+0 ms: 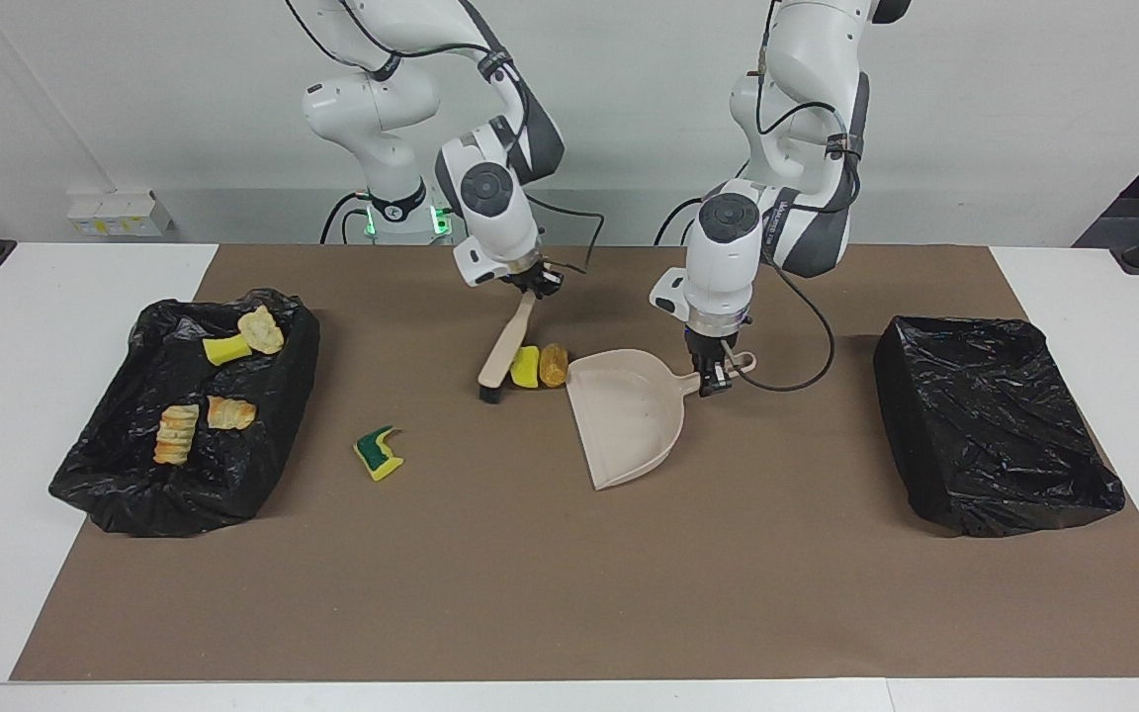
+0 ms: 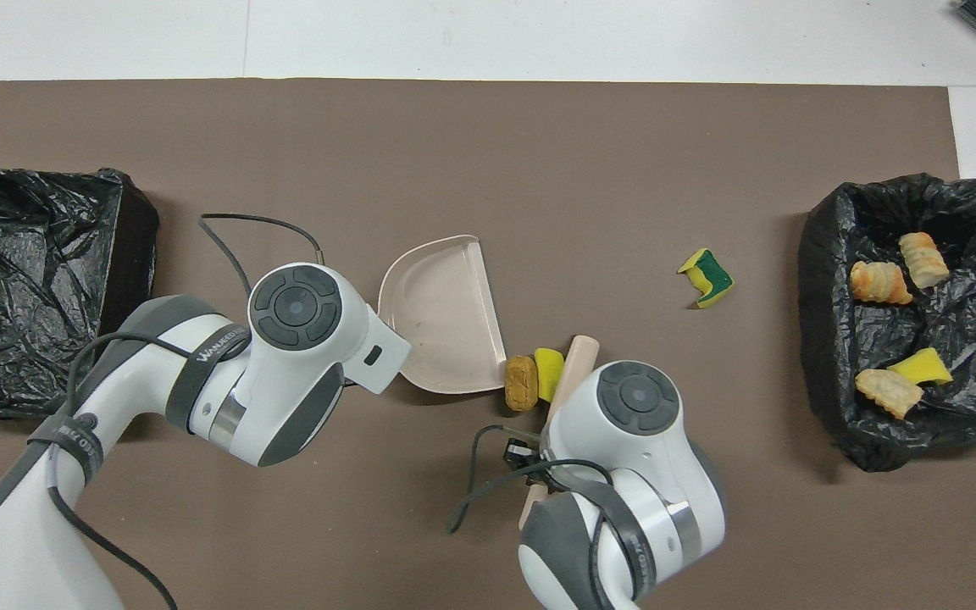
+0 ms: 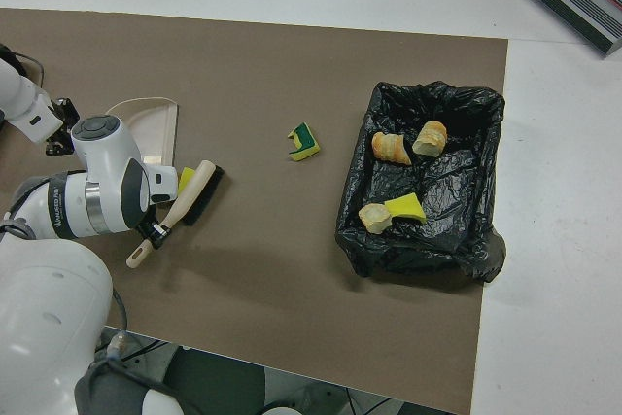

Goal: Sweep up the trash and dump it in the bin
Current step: 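Sweep the crust and sponge into the dustpan with the right gripper's brush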

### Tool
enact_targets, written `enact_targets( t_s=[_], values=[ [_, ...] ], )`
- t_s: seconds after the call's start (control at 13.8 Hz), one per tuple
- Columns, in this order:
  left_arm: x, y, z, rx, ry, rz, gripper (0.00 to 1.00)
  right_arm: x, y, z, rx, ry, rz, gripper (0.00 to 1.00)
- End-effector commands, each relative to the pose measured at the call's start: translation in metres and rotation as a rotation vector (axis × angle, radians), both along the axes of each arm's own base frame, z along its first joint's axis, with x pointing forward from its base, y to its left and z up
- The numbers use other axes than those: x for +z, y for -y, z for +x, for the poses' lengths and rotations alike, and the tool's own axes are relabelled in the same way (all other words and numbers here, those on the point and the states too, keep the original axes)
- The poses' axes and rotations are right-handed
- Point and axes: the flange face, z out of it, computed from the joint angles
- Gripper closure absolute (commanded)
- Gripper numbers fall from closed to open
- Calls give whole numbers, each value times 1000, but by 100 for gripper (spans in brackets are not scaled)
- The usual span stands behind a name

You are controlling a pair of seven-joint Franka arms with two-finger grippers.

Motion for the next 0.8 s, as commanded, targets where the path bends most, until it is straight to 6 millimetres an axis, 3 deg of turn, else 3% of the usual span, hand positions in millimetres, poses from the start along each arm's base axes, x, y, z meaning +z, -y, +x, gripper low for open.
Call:
enact_targets(
  t_s=[0.0,0.29,0.44,0.73],
  values=[
    [0,-7,-12,-24,11,15,100,7,-55,27,2,-8,92,100],
    [0,-8,-11,-21,12,14,100,34,-77,52,25,15,145,100],
    [0,-8,-11,-21,12,14,100,42,-54,63,2,3,128,100],
    [0,-8,-11,-21,12,14,100,50,19,95,31,5,-34,100]
  ],
)
